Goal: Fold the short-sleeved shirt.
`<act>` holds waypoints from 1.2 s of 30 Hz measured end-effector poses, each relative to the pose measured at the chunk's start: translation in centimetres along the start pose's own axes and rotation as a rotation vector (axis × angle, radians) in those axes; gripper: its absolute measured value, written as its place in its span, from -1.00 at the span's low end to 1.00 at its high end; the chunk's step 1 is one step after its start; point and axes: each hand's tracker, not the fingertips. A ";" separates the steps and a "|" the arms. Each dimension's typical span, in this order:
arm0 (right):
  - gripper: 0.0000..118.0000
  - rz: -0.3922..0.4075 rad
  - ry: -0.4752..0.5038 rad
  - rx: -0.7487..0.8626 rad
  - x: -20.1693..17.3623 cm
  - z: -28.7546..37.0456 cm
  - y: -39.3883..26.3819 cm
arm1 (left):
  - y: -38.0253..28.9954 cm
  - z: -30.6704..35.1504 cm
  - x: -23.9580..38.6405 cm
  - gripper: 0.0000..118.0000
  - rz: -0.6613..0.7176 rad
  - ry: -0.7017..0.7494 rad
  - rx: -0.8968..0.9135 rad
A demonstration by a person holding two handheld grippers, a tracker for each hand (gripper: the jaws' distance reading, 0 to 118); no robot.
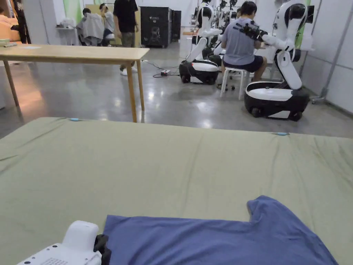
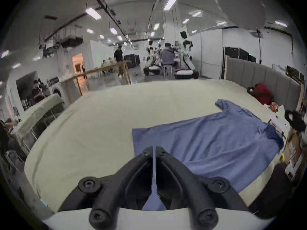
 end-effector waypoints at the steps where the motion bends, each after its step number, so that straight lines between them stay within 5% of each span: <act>1: -0.97 -0.007 0.001 -0.006 0.1 -0.1 -0.2 | 1.0 -2.0 -0.9 -0.78 0.004 -0.018 -0.042; 3: -0.97 -0.016 -0.004 -0.012 0.2 -0.1 -0.7 | 2.8 -5.7 -1.9 -0.39 -0.015 0.000 -0.101; 4: -0.97 -0.022 -0.004 -0.015 0.3 -0.2 -0.7 | 3.4 -7.7 -2.3 0.43 -0.024 0.026 -0.125; 5: -0.97 -0.030 -0.001 -0.015 0.4 -0.2 -0.5 | 3.8 -9.8 -3.1 0.82 -0.029 0.035 -0.150; 6: -0.97 -0.035 -0.003 -0.012 0.5 -0.3 -0.5 | 4.5 -11.5 -3.3 0.85 -0.018 0.035 -0.149; 12: -0.97 -0.047 0.010 -0.034 0.7 -0.9 -0.4 | 4.0 -21.5 -5.5 0.76 0.015 0.123 -0.348; 14: -0.97 -0.050 0.015 -0.034 0.8 -0.8 -0.5 | 3.1 -23.0 -5.6 0.19 0.017 0.104 -0.404; 16: -0.97 -0.061 0.014 -0.047 1.0 -1.1 -0.4 | 2.8 -22.4 -5.2 -0.01 0.032 0.095 -0.364; 18: -0.97 -0.089 0.014 -0.084 1.4 -1.7 0.1 | 3.4 -20.2 -4.0 -0.91 0.023 0.048 -0.337; 25: -0.94 -0.077 0.005 -0.324 5.4 -14.1 7.2 | 5.0 -11.9 0.2 -0.98 -0.021 0.012 -0.148; 26: -0.80 -0.056 -0.005 -0.394 6.0 -16.9 8.0 | 5.4 -11.8 -0.1 -0.98 -0.015 -0.008 -0.138; 27: -0.45 -0.034 -0.035 -0.494 6.7 -20.3 8.6 | 5.5 -11.1 0.3 -0.98 -0.009 -0.018 -0.123; 28: 0.33 -0.052 -0.040 -0.560 7.5 -23.4 8.7 | 5.6 -10.5 0.7 -0.98 -0.007 -0.023 -0.106; 29: 0.86 -0.071 -0.042 -0.579 8.1 -25.6 8.7 | 5.7 -10.1 1.0 -0.99 -0.007 -0.027 -0.094; 30: 1.00 -0.066 -0.059 -0.596 8.6 -28.1 8.3 | 6.0 -9.8 0.8 -0.98 -0.002 -0.034 -0.087; 33: 0.98 0.028 -0.126 -0.626 9.2 -33.1 6.5 | 6.2 -9.3 1.6 -0.98 -0.006 -0.051 -0.083; 36: 0.95 0.017 -0.175 -0.728 9.7 -35.9 4.0 | 6.3 -10.1 1.5 -0.98 -0.028 -0.040 -0.086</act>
